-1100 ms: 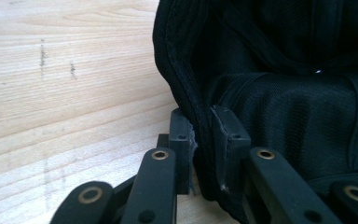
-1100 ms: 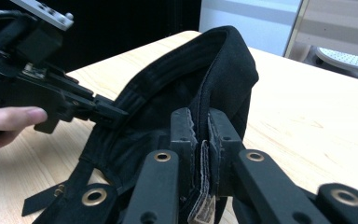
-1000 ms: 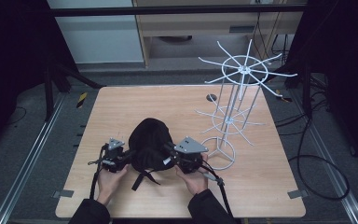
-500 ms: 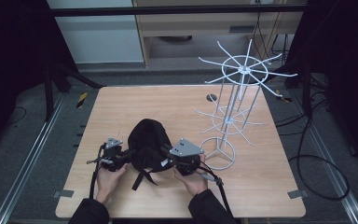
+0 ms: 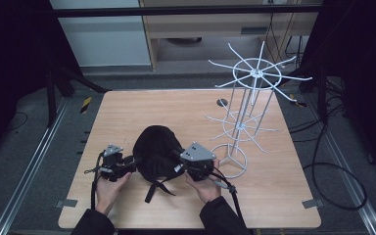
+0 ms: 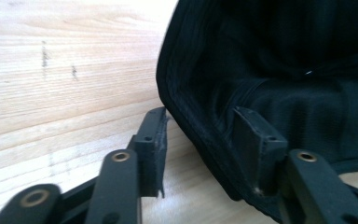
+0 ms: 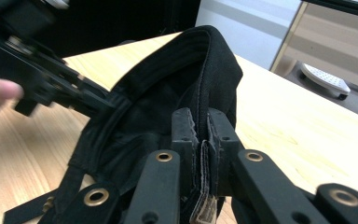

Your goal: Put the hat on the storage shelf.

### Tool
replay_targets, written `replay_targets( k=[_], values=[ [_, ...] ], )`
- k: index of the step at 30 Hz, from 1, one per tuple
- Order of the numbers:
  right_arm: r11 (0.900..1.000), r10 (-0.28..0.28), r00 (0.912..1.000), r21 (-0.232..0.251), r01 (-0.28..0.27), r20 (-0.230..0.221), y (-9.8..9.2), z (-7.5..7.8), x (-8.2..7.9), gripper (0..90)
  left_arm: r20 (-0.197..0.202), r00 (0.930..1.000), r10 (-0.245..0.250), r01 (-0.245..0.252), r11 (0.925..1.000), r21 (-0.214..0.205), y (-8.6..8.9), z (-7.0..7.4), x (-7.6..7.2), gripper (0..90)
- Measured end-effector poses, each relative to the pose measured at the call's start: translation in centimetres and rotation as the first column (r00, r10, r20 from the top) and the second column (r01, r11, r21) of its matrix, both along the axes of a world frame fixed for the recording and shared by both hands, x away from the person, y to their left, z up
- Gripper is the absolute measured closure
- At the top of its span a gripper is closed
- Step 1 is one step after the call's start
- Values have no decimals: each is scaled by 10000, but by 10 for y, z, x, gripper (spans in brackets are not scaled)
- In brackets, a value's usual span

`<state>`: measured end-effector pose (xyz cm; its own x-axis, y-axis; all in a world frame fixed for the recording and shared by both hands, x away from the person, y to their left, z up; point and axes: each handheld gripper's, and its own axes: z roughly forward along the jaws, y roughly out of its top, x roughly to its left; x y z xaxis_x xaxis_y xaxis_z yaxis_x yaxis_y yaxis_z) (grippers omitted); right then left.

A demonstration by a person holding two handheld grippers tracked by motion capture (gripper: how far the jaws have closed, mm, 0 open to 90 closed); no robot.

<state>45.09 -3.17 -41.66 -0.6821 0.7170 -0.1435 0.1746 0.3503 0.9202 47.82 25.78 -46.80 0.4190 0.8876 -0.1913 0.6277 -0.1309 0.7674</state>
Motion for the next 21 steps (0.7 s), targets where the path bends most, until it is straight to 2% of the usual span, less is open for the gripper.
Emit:
replay_targets(
  k=[3,7,8,10,14,21],
  values=[
    [9999,-95,10000,-75,95,16,1,-2,1,836,440,9990,46,-31,9994,-344,6,15,-12,520],
    [9999,-102,9999,-137,104,91,2,-2,0,836,975,9952,16,52,9976,-697,7,32,-19,505],
    [9999,-102,9999,-137,104,91,2,-2,0,836,975,9952,16,52,9976,-697,7,32,-19,502],
    [9998,-79,9999,-153,81,143,2,-2,-2,836,1348,9908,-151,274,9956,-898,5,42,-23,498],
    [9999,-35,9999,-128,37,142,2,-3,-3,835,1517,9878,-356,515,9934,-1026,-2,53,-26,491],
    [9999,16,9999,-109,-15,140,5,-4,-5,835,1813,9808,-717,993,9840,-1480,-20,72,-26,467]
  ],
)
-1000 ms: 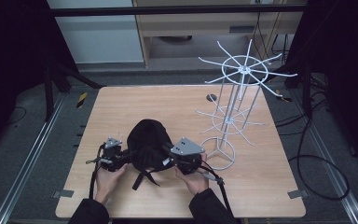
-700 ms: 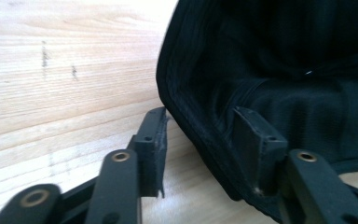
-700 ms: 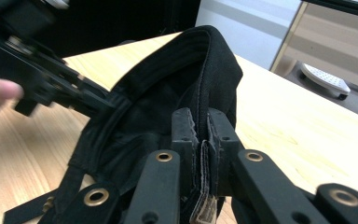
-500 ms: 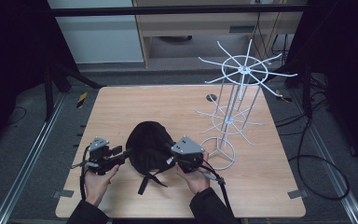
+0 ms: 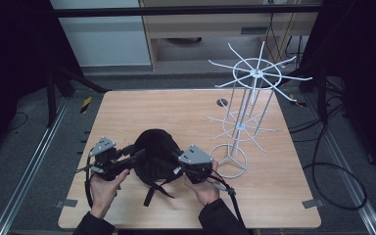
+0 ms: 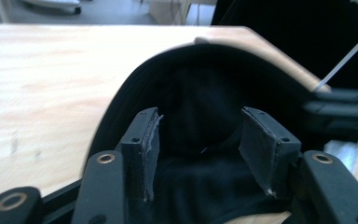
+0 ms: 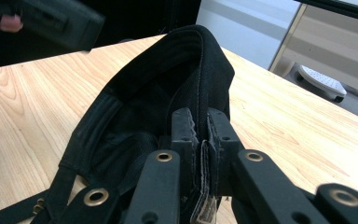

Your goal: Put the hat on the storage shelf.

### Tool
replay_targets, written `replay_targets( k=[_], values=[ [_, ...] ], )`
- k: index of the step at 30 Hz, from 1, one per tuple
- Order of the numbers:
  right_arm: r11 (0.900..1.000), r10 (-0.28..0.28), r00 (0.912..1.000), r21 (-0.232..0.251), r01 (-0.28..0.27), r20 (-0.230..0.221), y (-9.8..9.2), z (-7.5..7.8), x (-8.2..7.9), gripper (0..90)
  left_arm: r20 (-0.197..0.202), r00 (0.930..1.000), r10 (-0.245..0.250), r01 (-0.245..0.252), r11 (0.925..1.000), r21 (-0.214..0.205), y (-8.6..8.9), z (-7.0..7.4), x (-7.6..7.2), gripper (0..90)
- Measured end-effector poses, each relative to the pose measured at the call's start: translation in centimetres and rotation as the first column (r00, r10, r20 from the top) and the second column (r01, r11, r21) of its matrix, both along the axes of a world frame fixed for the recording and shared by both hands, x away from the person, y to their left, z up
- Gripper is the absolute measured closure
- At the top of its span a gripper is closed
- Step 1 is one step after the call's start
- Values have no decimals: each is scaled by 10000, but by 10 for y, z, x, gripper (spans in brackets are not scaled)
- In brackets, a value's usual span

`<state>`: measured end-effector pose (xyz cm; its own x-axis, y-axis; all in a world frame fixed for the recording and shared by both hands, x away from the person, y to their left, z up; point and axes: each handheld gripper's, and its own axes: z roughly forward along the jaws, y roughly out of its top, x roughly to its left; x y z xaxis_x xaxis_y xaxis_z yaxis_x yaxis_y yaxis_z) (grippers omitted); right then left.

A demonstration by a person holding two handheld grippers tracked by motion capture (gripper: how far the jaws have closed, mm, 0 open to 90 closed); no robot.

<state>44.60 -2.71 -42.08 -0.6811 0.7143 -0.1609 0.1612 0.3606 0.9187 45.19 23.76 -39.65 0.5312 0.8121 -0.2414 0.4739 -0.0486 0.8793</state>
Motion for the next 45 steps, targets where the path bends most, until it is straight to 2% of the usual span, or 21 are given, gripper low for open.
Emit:
replay_targets(
  k=[1,5,14,23,26,36,38,40,45],
  values=[
    [10000,7,10000,10,-7,-48,0,-1,1,835,32,10000,-89,89,9999,-137,-6,6,1,456],
    [10000,45,9999,51,-44,-107,1,-3,1,835,-37,9999,-116,116,9997,-220,-19,13,7,436],
    [9998,151,9999,113,-151,-34,4,-4,0,835,-190,9997,-132,124,9991,-403,-42,12,17,397],
    [9990,425,9991,114,-425,32,9,-4,-2,836,-435,9990,137,-137,9999,14,-57,9,23,372],
    [9984,560,9984,109,-560,0,11,-5,-2,836,-505,9984,252,-251,9997,29,-59,8,25,363],
    [9960,883,9961,149,-882,-49,15,-7,-4,837,-530,9951,830,-814,9962,317,-67,6,27,349],
    [9950,990,9951,157,-989,-45,17,-8,-5,836,-501,9933,1045,-1019,9934,528,-67,6,27,420],
    [9946,1020,9948,188,-1019,-44,17,-7,-5,837,-557,9917,1156,-1130,9925,468,-64,6,28,484],
    [9938,1090,9940,231,-1087,-118,19,-8,-4,836,-825,9891,1217,-1211,9926,131,-62,4,28,551]
  ],
)
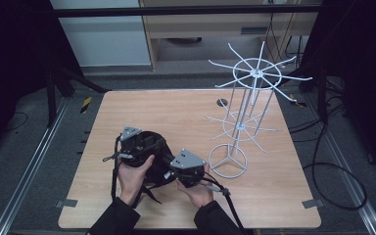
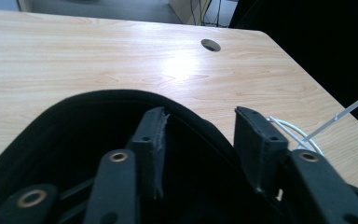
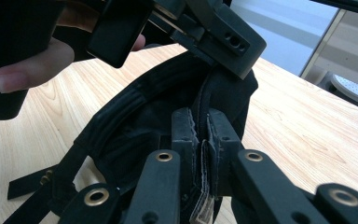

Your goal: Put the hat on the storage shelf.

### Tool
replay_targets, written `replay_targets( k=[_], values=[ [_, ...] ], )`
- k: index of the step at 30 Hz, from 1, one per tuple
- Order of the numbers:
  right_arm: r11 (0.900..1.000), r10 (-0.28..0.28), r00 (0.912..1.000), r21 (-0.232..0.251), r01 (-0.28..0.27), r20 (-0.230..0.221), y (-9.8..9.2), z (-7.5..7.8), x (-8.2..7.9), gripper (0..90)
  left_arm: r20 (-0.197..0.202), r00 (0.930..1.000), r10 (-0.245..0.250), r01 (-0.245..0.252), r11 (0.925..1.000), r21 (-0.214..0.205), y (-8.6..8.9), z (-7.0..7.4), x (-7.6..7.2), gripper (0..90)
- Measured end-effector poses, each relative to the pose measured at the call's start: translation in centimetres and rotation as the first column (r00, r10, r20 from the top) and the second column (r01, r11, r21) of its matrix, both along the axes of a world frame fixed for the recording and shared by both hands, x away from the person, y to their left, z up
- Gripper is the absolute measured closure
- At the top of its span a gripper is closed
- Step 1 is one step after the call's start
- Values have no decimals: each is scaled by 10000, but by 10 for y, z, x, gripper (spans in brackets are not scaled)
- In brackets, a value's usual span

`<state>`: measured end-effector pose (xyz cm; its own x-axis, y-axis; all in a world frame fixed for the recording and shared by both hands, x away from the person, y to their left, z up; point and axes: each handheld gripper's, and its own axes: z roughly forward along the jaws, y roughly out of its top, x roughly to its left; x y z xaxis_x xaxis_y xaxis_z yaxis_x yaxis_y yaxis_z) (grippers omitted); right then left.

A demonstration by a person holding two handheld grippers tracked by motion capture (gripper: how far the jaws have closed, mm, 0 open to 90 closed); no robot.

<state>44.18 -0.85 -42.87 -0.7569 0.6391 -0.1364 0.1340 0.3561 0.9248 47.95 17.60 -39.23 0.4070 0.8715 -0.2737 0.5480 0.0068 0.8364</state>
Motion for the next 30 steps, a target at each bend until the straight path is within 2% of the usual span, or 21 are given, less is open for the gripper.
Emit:
replay_targets(
  k=[8,12,16,18,20,21,22,24,25,26,30],
  values=[
    [10000,35,10000,-85,-36,-78,8,-4,0,835,-296,9994,-182,174,9995,-272,3,-2,-1,726],
    [10000,16,9999,-62,-17,-135,11,-3,0,832,-101,9996,-265,261,9991,-344,2,-1,-3,803],
    [10000,8,9999,-13,-8,-137,12,-2,0,826,51,9994,-341,343,9983,-476,3,-1,-5,837],
    [9997,58,9998,220,-53,-207,11,-1,-1,798,243,9987,-439,455,9968,-663,3,1,-7,843],
    [9995,100,9997,295,-94,-218,10,0,-1,767,328,9982,-495,517,9964,-672,4,2,-7,846],
    [9971,328,9986,703,-297,-423,6,3,-1,692,419,9966,-705,737,9942,-787,5,4,-9,846],
    [9971,328,9986,703,-297,-423,6,3,-1,692,419,9966,-705,737,9942,-787,5,4,-9,846],
    [9943,362,9984,1017,-316,-441,2,8,-3,609,559,9938,-961,1005,9915,-827,5,7,-13,847],
    [9928,392,9980,1151,-332,-498,0,10,-4,570,636,9932,-975,1022,9920,-748,4,8,-14,848],
    [9890,508,9972,1417,-427,-545,-4,16,-6,512,870,9914,-979,1014,9942,-371,2,11,-16,849],
    [9877,320,9994,1536,-296,-126,-14,29,-10,480,1097,9892,-970,991,9950,-133,2,14,-17,854]
  ],
)
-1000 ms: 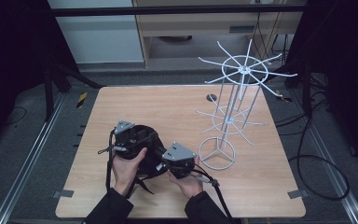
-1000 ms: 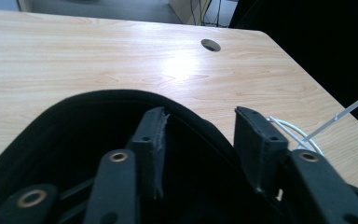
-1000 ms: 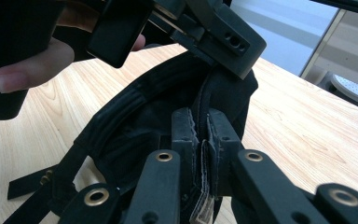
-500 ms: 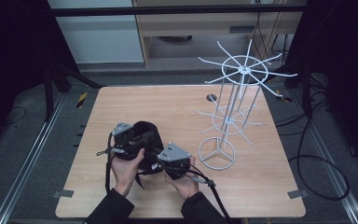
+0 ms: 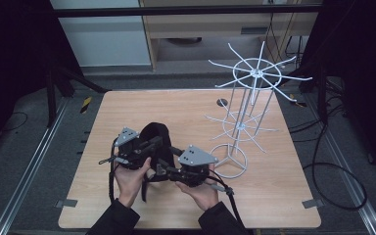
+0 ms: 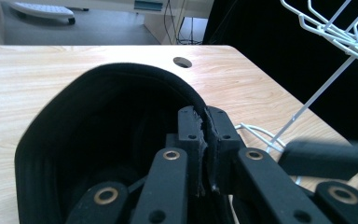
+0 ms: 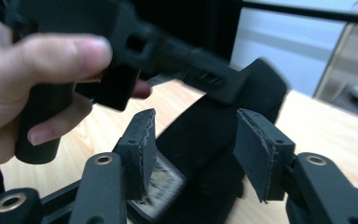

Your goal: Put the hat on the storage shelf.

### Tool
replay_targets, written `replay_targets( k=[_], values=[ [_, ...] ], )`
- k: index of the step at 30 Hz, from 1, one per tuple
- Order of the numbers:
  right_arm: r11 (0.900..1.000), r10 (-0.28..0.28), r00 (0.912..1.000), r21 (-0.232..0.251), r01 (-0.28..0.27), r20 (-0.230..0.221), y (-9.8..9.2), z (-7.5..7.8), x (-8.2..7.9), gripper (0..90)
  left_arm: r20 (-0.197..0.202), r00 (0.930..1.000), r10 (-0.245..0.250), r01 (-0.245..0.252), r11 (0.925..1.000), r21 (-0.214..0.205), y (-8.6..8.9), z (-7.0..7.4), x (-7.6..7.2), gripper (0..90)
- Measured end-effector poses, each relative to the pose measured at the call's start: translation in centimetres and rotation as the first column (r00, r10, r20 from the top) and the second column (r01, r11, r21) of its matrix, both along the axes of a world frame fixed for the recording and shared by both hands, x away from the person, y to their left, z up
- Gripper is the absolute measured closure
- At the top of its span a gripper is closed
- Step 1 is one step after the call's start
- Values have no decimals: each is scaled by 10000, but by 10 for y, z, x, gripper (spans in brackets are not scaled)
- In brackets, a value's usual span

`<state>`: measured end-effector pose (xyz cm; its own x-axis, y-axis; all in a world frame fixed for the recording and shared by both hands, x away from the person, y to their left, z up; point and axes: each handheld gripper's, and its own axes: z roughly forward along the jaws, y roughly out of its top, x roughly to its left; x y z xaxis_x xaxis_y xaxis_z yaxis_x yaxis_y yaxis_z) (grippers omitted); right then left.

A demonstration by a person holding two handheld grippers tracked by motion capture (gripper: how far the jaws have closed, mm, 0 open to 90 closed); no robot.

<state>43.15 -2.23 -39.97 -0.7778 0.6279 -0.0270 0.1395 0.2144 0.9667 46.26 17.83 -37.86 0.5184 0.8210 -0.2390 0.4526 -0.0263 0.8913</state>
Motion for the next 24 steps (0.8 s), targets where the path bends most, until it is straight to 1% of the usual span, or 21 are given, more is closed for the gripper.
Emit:
replay_targets(
  k=[2,4,5,6,9,13,16,19,21,24],
  values=[
    [9999,-162,9999,59,162,47,-7,4,0,472,79,10000,-30,30,10000,-21,3,1,-1,854],
    [9992,-374,9993,110,374,-4,-14,5,0,469,209,9997,-116,118,9999,-102,7,3,-2,854],
    [9988,-467,9989,121,468,-68,-17,4,1,469,257,9995,-157,161,9997,-166,10,4,-3,855],
    [9983,-563,9982,107,566,-225,-19,2,1,470,344,9991,-245,254,9994,-247,12,5,-4,855],
    [9977,-680,9968,-85,677,-418,-22,-7,2,469,583,9975,-404,424,9986,-328,17,9,-9,855],
    [9985,-539,9962,-139,531,-685,-21,-19,2,468,831,9949,-568,607,9972,-442,21,13,-15,855],
    [9997,-240,9951,17,243,-955,-18,-27,1,467,939,9928,-740,785,9959,-451,22,14,-19,855],
    [9999,-71,9944,125,84,-1056,-14,-31,1,476,1028,9902,-948,999,9939,-460,20,12,-23,856],
    [9995,88,9929,313,-52,-1183,-13,-33,3,497,1105,9881,-1068,1124,9926,-454,18,11,-26,855],
    [9977,398,9868,611,-306,-1568,-12,-36,6,558,1196,9855,-1207,1262,9912,-398,14,10,-28,856]
  ],
)
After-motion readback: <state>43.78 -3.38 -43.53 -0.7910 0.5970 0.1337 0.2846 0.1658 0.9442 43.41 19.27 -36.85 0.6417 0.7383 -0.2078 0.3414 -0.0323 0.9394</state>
